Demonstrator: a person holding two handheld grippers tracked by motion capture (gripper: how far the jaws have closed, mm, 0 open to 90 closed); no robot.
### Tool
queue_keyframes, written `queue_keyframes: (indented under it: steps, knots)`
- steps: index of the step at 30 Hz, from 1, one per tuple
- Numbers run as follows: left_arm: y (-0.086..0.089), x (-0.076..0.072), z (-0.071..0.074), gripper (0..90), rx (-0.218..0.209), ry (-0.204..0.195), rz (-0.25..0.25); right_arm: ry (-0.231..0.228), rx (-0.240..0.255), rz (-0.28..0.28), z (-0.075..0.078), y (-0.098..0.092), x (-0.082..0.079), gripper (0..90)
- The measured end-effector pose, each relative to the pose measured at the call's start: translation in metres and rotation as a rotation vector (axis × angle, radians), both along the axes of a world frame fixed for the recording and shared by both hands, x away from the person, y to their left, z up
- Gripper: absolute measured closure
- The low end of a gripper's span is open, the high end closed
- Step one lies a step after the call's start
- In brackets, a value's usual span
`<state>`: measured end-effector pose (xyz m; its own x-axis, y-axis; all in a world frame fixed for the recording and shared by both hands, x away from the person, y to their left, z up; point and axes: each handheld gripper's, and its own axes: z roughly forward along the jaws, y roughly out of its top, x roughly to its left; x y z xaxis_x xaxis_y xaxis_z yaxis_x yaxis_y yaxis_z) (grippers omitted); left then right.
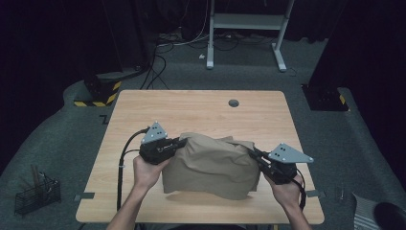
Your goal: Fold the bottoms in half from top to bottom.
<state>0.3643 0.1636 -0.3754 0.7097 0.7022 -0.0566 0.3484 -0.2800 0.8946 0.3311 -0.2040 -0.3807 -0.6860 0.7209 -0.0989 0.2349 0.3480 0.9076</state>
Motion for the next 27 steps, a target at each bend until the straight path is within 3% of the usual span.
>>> queue_keyframes:
  steps: [11,15,27]
  knots:
    - [-0.003,0.016,-0.002,83.7,0.034,0.002,0.015,0.011,0.032,-0.023,-0.004,0.000,0.018,86.3]
    - [-0.003,0.022,-0.001,83.7,0.024,0.009,0.017,0.023,0.048,-0.025,-0.004,-0.001,0.022,86.3]
    - [-0.005,0.035,-0.003,83.6,0.053,0.021,0.013,0.020,0.047,-0.044,-0.005,-0.002,0.037,86.3]
